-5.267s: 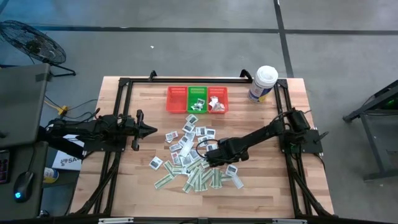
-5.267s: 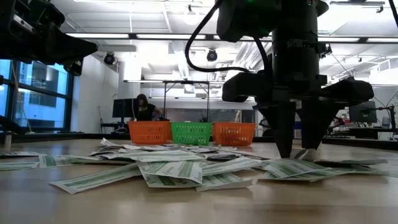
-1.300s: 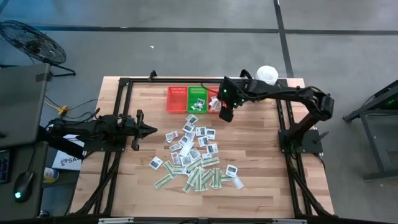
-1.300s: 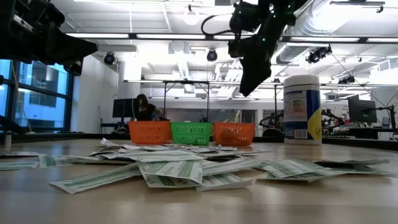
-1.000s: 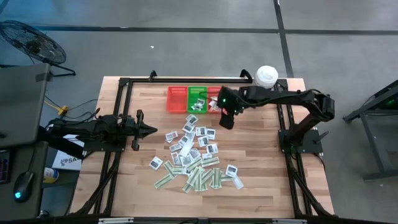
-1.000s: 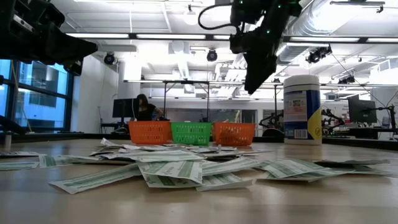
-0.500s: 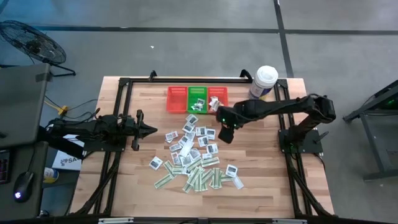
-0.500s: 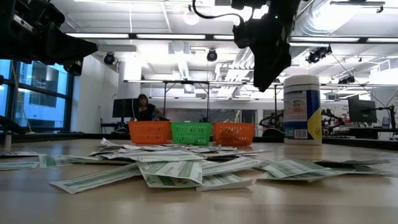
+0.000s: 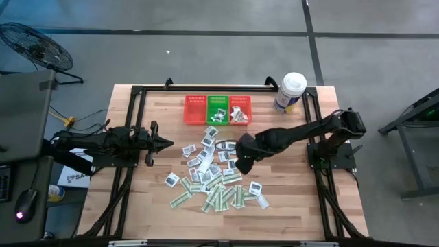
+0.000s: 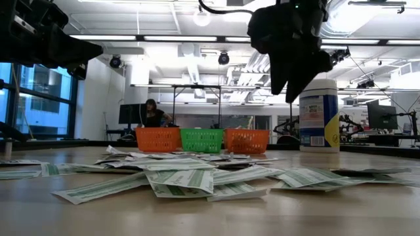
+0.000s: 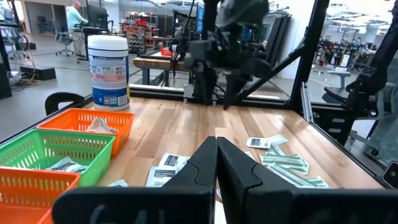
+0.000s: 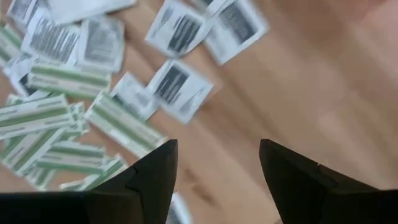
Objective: Pick & Place First Aid Supplies
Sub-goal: Put the bandage pack into the right orange bin
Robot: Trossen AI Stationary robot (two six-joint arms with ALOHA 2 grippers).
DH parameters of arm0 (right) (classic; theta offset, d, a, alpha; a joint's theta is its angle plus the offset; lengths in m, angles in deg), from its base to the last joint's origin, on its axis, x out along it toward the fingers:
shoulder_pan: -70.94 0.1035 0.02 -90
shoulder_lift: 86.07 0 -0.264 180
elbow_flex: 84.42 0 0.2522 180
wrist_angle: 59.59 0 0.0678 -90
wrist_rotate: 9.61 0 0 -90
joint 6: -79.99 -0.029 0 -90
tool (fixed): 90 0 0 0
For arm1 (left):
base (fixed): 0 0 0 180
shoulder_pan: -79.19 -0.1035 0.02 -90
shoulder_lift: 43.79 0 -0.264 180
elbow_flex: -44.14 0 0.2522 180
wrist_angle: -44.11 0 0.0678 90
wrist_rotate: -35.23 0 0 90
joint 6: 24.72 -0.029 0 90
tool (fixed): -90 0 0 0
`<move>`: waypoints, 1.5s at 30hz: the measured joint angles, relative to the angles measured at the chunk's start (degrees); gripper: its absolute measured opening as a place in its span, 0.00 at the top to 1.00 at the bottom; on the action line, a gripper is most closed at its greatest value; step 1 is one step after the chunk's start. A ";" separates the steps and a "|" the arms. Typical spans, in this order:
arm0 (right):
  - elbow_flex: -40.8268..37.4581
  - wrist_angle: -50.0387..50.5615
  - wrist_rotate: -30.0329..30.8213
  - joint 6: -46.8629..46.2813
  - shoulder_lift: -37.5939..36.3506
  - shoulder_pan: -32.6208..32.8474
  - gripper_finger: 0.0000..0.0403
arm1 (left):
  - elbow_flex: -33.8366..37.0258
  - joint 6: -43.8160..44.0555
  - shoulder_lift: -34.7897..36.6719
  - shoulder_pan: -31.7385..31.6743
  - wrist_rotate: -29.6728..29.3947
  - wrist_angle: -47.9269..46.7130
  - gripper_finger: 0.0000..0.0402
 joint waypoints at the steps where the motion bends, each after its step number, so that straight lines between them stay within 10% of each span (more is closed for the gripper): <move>1: 0.00 -0.58 -0.37 -1.00 0.62 0.68 0.45 | 0.00 0.00 0.02 -0.01 0.00 -0.01 1.00; 11: 0.00 -7.62 -10.19 -18.16 6.38 4.20 0.45 | 0.00 0.00 0.02 -0.01 0.00 0.01 1.00; 22: 0.67 -17.83 -7.23 -28.12 14.41 5.09 0.45 | 0.00 0.00 0.02 0.01 0.00 0.00 1.00; 45: 8.85 -0.52 -6.30 -28.15 23.00 7.65 0.45 | 0.00 0.01 0.01 0.01 0.00 -0.01 1.00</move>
